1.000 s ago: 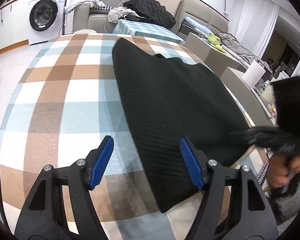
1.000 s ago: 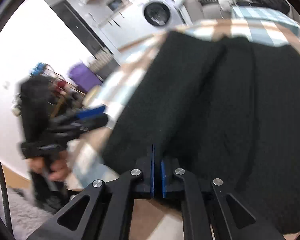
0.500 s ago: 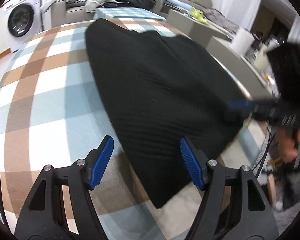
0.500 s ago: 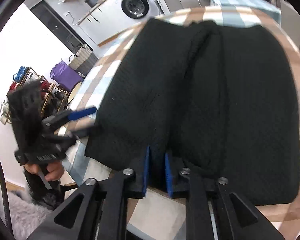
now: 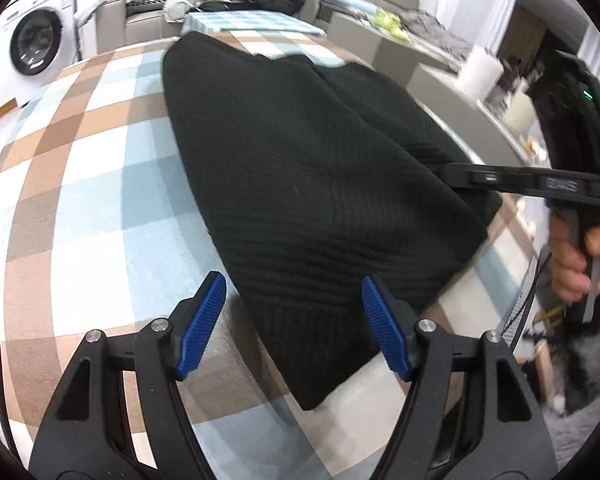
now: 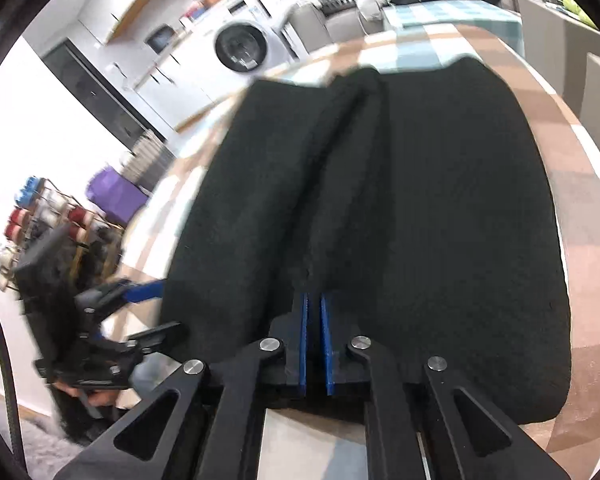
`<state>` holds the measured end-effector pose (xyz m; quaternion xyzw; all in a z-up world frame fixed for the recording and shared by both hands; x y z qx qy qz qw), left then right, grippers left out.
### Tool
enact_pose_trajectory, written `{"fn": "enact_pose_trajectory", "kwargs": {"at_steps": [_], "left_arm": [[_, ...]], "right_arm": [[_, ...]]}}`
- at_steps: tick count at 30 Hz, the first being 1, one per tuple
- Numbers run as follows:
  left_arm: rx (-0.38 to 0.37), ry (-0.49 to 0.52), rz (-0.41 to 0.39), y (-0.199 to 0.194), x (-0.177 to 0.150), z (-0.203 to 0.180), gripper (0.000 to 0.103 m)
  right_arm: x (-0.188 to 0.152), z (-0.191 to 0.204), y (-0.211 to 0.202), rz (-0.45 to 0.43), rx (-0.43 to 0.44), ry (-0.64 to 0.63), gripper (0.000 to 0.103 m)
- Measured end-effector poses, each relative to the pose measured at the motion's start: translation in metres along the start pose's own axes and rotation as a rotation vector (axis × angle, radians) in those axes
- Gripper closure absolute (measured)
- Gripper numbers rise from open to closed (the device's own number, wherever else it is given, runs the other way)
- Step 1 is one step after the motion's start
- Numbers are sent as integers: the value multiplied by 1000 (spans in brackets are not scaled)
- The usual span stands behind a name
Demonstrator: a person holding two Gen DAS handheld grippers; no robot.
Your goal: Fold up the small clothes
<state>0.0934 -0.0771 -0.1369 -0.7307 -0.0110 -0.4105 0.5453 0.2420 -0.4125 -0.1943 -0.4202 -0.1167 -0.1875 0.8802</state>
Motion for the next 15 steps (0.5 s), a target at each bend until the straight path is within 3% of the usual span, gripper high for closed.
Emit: {"fn": "enact_pose_trajectory", "kwargs": {"at_steps": [2, 4, 8, 11, 15], "left_arm": [[-2, -28, -22, -6, 2, 7, 35], [3, -42, -36, -9, 4, 13, 35], [21, -56, -29, -8, 5, 23, 35], [23, -71, -37, -11, 5, 28, 35], [25, -103, -65, -12, 8, 38, 35]], "right_arm": [[5, 10, -20, -29, 64, 7, 98], [3, 11, -28, -26, 71, 18, 98], [-9, -15, -1, 49, -119, 12, 97], [-6, -16, -3, 28, -106, 32, 88], [13, -9, -17, -78, -57, 59, 69]]}}
Point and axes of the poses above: each gripper's, at about its wrist camera, not at the fingertips, and y roughly the way its jaws point, z to its left, x to its top, the point moved 3 cm from there along y, roughly the way its jaws point, and after that the axes turned 14 degrees about y, right-handed, at the moved point
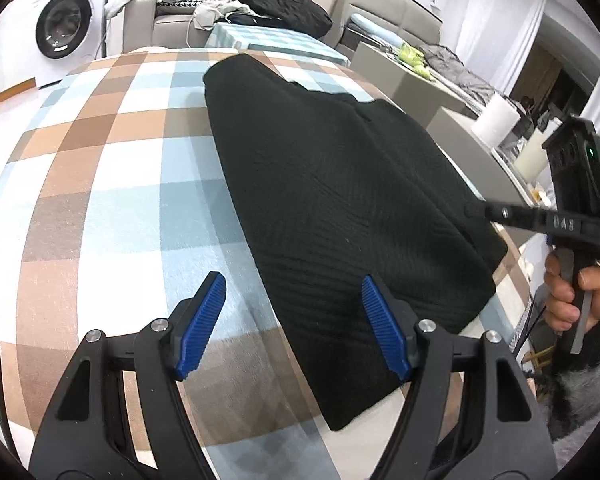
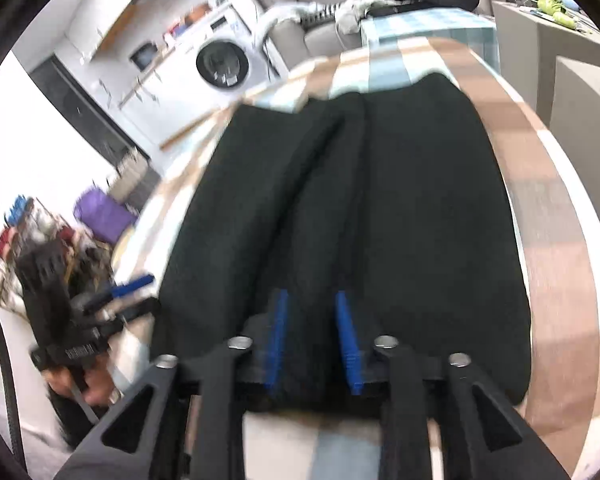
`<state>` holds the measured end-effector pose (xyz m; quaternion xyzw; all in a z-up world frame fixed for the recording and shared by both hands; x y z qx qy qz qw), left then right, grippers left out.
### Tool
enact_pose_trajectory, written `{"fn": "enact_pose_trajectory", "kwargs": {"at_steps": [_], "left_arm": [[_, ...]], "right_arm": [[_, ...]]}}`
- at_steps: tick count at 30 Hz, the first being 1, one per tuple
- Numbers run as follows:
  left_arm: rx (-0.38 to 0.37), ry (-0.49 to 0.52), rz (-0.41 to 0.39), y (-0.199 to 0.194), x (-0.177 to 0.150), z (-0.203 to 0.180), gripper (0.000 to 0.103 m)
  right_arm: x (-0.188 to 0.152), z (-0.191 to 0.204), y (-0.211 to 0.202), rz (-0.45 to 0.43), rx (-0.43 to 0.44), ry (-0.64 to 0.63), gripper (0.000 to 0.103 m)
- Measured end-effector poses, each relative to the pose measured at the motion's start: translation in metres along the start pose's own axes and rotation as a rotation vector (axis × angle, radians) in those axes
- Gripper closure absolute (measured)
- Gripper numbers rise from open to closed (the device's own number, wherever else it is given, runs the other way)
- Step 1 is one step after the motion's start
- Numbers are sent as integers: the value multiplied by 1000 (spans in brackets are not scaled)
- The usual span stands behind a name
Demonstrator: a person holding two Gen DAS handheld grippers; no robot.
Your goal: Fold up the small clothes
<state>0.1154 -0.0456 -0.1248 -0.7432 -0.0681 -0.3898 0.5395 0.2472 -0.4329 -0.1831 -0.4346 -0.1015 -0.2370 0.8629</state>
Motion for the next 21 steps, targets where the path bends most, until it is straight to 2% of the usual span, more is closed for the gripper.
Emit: {"fn": "enact_pose_trajectory", "kwargs": {"at_steps": [2, 4, 8, 11, 13, 15, 16, 18, 21], "left_arm": [[14, -18, -7, 1, 4, 6, 35], [20, -46, -13, 3, 8, 14, 35], [34, -61, -21, 5, 13, 23, 35], [38, -67, -24, 5, 16, 27, 35], [41, -76, -28, 5, 18, 30, 35], [38, -79, -37, 3, 20, 31, 35], [38, -78, -40, 3, 21, 30, 35], [37, -71, -43, 4, 24, 28, 35], [30, -53, -30, 12, 26, 22, 35]], "right_arm": [[14, 11, 6, -34, 32, 10, 68], [31, 21, 22, -28, 51, 15, 67], [60, 30, 66, 29, 68, 48, 67], [70, 31, 89, 80, 62, 84, 68], [77, 40, 94, 75, 54, 31, 91], [82, 51, 85, 39, 79, -22, 93], [85, 62, 71, -12, 96, -73, 94], [89, 70, 60, -57, 49, -125, 94], [96, 61, 72, -46, -47, -113, 93]]}}
Point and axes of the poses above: each gripper's, at about its wrist camera, not at the fingertips, and y roughly the way its jaws point, z to its left, x to its top, the point moved 3 cm from there along y, roughly the way its jaws point, and after that the axes turned 14 degrees about y, right-handed, at the moved point
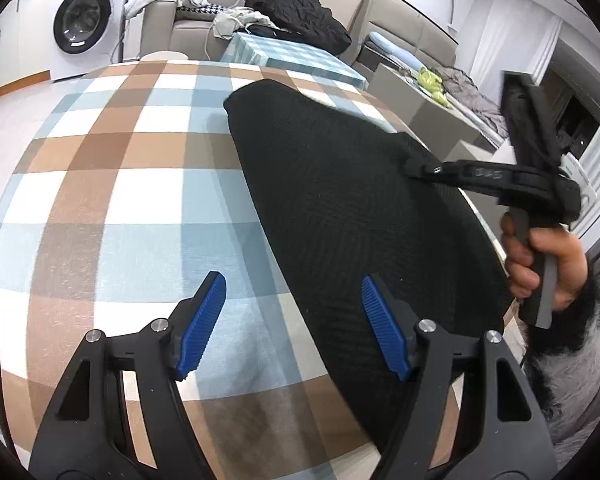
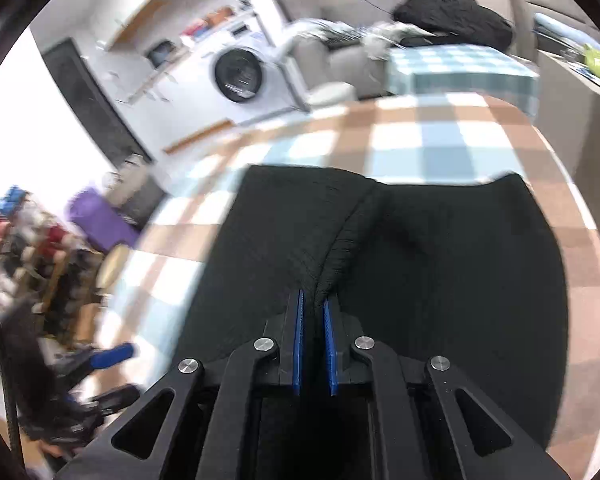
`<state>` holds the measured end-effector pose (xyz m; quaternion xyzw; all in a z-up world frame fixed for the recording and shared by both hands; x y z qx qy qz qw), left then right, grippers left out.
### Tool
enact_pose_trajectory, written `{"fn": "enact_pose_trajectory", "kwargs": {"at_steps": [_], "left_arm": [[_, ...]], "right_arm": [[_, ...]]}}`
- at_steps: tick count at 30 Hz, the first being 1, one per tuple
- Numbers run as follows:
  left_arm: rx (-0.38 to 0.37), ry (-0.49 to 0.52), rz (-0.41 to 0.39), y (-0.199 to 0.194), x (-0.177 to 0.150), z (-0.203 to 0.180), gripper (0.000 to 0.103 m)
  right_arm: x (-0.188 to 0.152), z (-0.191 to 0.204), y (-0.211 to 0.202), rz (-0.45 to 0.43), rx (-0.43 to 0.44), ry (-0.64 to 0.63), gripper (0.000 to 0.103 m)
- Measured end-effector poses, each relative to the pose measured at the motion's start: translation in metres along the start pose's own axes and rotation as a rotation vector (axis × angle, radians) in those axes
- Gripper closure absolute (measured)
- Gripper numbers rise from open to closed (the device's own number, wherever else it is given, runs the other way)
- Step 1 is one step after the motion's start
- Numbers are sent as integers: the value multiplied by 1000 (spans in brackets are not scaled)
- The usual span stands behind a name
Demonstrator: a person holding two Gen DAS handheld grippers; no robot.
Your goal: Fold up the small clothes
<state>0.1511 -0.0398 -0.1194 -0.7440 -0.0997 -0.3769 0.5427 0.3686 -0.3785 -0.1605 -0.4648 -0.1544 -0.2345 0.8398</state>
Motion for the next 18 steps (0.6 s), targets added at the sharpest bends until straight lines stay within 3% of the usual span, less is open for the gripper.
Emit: {"fn": "enact_pose_trajectory", "kwargs": {"at_steps": [5, 10, 14, 15, 16, 17, 18], "left_arm": [[0, 34, 40, 18, -5, -11, 35], [-2, 36, 42, 23, -8, -12, 35], [0, 40, 39, 26, -7, -11, 35], [-1, 43, 39, 28, -7, -11, 35], [3, 46, 42, 30, -6, -11, 35], [10, 50, 45, 31, -5, -11, 35], [14, 57, 47, 32, -5, -11, 35]], "right_arm": [[-12, -27, 21, 98, -22, 95, 81], [-56, -32, -13, 142, 140, 125, 68], [-98, -22, -38, 202, 243, 97, 68], [-104, -20, -38, 203, 221, 71, 69], [-110, -18, -38, 203, 194, 42, 86], [-114, -15, -39, 197, 183, 18, 96], [-115, -12, -45, 188, 207, 19, 98]]}}
Point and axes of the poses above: each gripper's, at about its wrist camera, not at the fingertips, and y roughly the way its jaws point, z to its left, x to its top, the point moved 3 cm from there along y, roughly the way its jaws point, and after that the axes turned 14 degrees about y, right-handed, at the moved point
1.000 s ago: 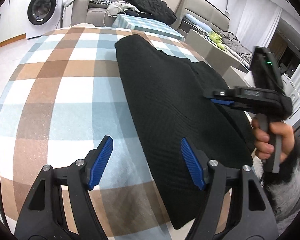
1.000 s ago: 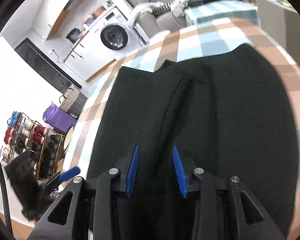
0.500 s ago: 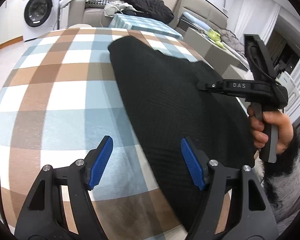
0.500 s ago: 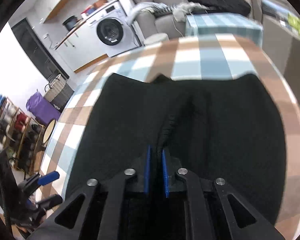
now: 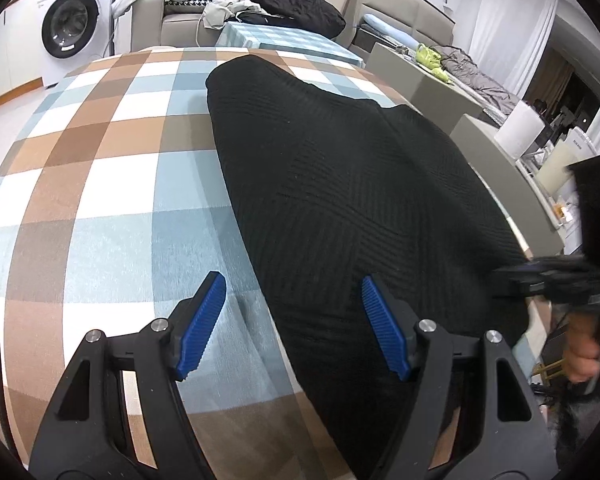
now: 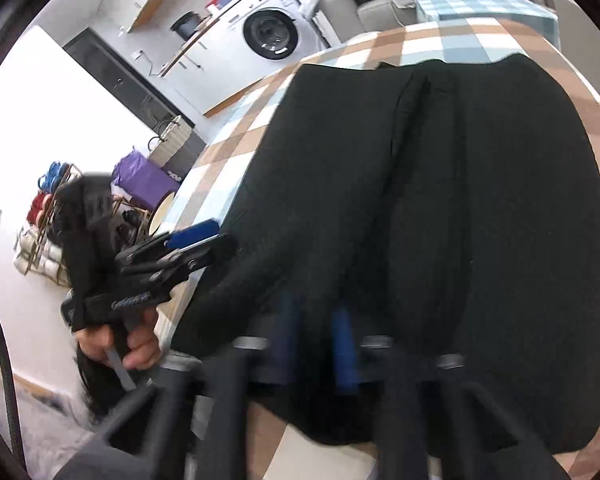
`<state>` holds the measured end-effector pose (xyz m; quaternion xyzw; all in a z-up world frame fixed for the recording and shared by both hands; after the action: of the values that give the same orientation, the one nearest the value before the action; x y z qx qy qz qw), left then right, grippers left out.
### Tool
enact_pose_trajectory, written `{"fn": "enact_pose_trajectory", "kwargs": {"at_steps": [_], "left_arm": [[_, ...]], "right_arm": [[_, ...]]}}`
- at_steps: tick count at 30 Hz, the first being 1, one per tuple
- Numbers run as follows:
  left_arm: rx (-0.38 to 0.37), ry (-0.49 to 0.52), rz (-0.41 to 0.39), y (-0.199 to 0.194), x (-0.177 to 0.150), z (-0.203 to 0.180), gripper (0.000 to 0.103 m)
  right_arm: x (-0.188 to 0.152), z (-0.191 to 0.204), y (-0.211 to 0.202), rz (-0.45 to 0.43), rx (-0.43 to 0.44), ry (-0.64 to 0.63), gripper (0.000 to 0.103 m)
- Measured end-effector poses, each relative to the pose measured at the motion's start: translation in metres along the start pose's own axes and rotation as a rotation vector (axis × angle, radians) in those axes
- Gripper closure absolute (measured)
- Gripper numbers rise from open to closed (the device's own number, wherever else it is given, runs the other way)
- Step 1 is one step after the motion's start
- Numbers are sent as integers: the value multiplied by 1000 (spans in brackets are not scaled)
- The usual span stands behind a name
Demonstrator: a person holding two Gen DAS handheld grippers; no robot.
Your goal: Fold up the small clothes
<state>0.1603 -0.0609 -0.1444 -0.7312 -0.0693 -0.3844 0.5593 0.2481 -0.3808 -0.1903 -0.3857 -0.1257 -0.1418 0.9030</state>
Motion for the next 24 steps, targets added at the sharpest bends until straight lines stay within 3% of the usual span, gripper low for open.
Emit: {"fn": "enact_pose_trajectory", "kwargs": {"at_steps": [4, 9, 12, 15, 20, 24], "left_arm": [[-4, 5, -6, 3, 2, 1, 34], [8, -5, 16, 1, -3, 2, 34], [-11, 2, 12, -13, -11, -4, 34], [-75, 21, 14, -25, -22, -18, 34], [-75, 128, 81, -27, -47, -43, 34], [-64, 139, 84, -31, -56, -45, 33]], "right_arm": [[2, 11, -28, -56, 51, -12, 98], [-4, -8, 1, 17, -109, 2, 96], [-5, -8, -2, 12, -70, 12, 87], [-11, -6, -8, 15, -44, -8, 77], [-16, -13, -2, 24, -26, -18, 77], [-11, -13, 4, 25, -25, -13, 77]]}}
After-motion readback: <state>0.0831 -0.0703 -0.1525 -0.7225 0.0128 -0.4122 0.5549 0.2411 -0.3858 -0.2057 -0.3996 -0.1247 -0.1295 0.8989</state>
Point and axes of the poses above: each gripper's, at about its wrist camera, not at the fingertips, and y roughly the way its jaws point, z to its left, x to its top, the point moved 3 cm from there along y, roughly the way its jaws point, and after that the axes turned 14 degrees about y, right-handed, at the moved point
